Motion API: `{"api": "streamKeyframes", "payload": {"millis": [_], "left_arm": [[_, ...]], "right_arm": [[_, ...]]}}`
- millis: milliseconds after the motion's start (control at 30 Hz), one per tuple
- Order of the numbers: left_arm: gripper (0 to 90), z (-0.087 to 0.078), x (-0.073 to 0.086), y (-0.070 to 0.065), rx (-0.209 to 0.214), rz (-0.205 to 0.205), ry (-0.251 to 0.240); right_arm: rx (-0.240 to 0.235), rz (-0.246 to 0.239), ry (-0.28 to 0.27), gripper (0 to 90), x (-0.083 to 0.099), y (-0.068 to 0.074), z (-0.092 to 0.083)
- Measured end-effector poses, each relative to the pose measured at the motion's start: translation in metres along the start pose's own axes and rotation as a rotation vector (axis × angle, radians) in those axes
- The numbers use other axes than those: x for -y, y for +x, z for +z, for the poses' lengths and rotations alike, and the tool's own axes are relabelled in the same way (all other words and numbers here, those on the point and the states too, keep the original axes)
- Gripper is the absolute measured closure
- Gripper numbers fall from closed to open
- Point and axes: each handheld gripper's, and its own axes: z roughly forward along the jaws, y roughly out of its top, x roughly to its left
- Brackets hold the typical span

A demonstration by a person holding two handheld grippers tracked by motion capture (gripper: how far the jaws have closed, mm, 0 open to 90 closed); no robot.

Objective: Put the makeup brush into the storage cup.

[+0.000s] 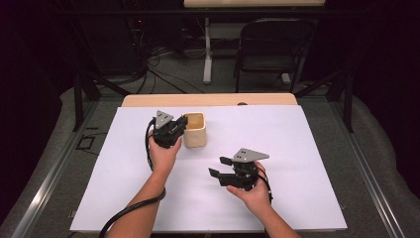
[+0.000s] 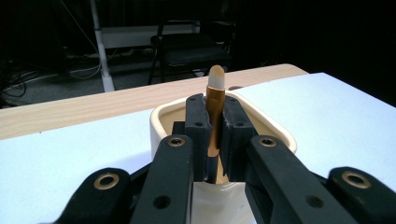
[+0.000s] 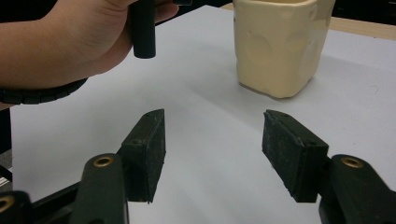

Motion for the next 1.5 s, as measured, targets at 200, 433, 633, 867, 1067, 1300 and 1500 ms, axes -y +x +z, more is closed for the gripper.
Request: {"api": "streamKeyframes", "payload": {"millis": [200, 433, 633, 867, 1067, 1300, 1500], "left_arm": [[83.3, 0.0005, 0.0010, 0.0006, -0.004, -0.002, 0.002], [83.1, 0.0021, 0.0044, 0.0013, -0.004, -0.002, 0.016], [83.1, 0.0017, 0.0045, 0.0009, -0.002, 0.000, 0.018], [82.9, 0.0026, 0.0056, 0.0013, -0.005, 0.000, 0.023], [82.0, 0.0027, 0.0065, 0.0022, -0.002, -0.003, 0.030], [81.9, 0.0016, 0.0070, 0.0038, -0.003, -0.005, 0.033], [79.2, 0.0012, 0.0078, 0.0047, -0.007, -0.005, 0.040]], "right_arm": [[-0.002, 0.005, 0.004, 39.2, 0.0003, -0.0001, 0.0005], [-0.002, 0.005, 0.010, 39.2, 0.0006, -0.0009, 0.0005], [-0.004, 0.008, 0.011, 39.3, 0.0009, -0.0014, 0.0008], [-0.007, 0.011, 0.012, 39.3, 0.0014, -0.0009, 0.0020], [-0.007, 0.020, 0.013, 39.3, 0.0016, -0.0012, 0.0021], [-0.011, 0.022, 0.016, 39.3, 0.0020, -0.0017, 0.0026], [-0.010, 0.021, 0.021, 39.2, 0.0023, -0.0021, 0.0030]]}}
